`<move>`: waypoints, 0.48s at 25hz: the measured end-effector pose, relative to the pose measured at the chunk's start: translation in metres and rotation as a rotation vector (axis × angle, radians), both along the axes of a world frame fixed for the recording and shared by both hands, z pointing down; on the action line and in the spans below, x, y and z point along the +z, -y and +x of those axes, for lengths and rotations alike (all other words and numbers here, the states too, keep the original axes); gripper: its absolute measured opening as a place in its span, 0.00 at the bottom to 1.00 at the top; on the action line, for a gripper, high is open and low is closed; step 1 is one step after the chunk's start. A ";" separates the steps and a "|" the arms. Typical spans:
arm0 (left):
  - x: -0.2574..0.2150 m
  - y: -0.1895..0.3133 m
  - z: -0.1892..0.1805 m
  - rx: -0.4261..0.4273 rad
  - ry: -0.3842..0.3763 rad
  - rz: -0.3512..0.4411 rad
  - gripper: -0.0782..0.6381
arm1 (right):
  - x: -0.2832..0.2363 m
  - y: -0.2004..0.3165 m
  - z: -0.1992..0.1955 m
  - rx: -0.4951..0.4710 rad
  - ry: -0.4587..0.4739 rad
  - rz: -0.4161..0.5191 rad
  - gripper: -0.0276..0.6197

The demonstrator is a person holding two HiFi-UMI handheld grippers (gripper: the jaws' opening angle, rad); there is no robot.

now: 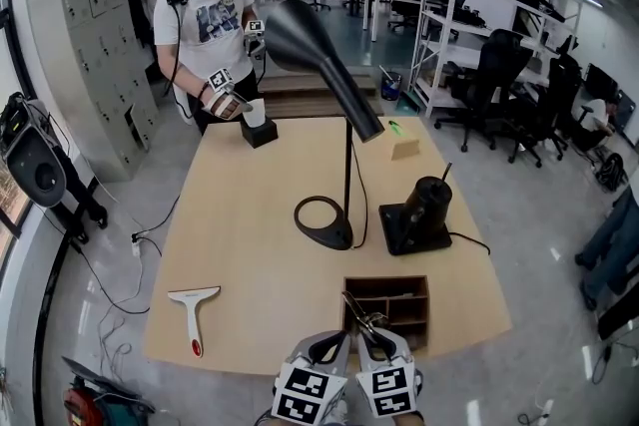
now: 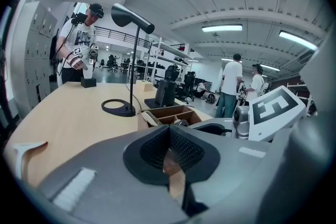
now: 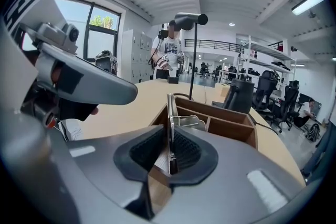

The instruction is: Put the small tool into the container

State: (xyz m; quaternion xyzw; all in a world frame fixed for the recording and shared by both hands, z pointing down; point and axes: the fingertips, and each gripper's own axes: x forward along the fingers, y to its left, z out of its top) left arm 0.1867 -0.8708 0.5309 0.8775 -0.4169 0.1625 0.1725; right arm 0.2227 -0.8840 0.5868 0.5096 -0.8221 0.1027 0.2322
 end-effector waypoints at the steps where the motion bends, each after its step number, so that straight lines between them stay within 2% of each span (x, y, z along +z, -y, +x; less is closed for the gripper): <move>1: -0.002 -0.002 -0.002 0.000 -0.001 -0.002 0.12 | -0.001 -0.002 -0.001 0.001 0.000 0.000 0.12; 12: -0.019 -0.028 -0.017 0.011 -0.021 0.017 0.12 | -0.022 -0.028 -0.007 0.046 -0.007 0.021 0.13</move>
